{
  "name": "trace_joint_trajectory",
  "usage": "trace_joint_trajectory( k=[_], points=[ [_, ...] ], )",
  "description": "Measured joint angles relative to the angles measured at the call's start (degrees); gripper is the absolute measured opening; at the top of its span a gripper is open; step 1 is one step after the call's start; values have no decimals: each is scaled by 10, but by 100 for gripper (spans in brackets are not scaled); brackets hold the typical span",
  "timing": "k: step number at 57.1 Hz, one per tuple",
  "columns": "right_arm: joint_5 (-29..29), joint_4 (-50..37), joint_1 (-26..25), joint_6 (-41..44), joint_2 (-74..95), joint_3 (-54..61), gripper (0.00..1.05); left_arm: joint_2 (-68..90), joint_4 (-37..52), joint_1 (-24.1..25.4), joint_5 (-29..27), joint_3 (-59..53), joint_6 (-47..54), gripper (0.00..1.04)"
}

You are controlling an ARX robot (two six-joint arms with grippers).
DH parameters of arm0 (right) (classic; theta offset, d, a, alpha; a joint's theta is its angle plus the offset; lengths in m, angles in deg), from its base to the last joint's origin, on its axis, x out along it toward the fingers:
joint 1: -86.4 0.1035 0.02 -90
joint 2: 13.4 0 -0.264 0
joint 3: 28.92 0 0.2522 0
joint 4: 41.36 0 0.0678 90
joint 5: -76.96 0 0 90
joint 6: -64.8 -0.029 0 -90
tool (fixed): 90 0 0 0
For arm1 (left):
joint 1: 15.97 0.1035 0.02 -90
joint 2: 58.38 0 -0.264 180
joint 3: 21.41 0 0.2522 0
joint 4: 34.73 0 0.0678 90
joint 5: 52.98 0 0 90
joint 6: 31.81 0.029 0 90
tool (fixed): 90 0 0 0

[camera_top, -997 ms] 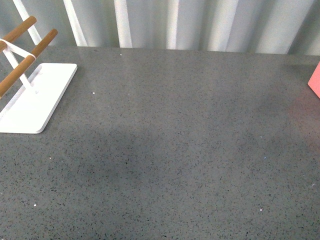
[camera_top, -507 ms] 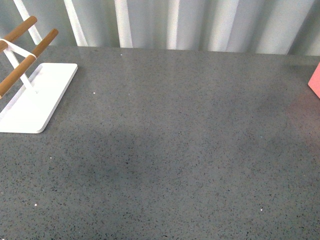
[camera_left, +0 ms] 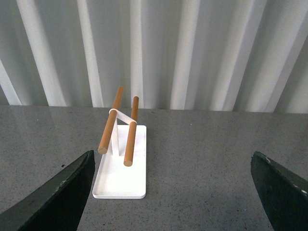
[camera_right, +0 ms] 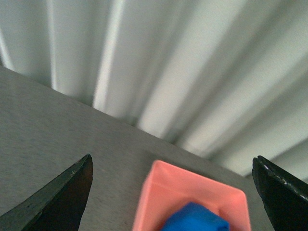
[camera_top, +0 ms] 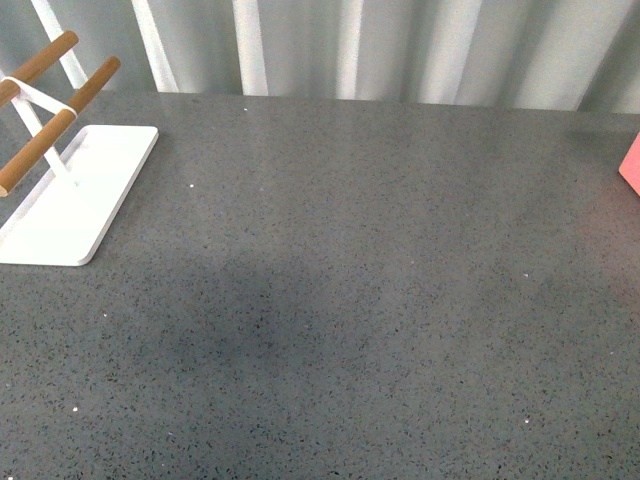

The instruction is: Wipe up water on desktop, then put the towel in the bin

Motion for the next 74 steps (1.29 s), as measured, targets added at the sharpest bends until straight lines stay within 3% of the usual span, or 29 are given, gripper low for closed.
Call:
trace_joint_trajectory(
  k=[7,11,14,33,46,49,52,74],
  points=[
    [9,1,13,-45,-110,64,96,0,0,0,0,0,0,98],
    [-86,-160,30,-157,-165,171,79,0,0,0,0,0,0,98],
    [-108,-228,43,-224,-200,248,66,0,0,0,0,0,0,98],
    [-177,-286,119,-279,-313,438,2,0,0,0,0,0,0,98],
    [-211,-285,155,-281,-383,507,3,0,0,0,0,0,0,98],
    [-257,-278,189,-281,-405,521,3,0,0,0,0,0,0,98],
    [-259,-272,207,-281,-422,532,3,0,0,0,0,0,0,98],
    [-264,-226,211,-281,-504,567,3,0,0,0,0,0,0,98]
  ],
)
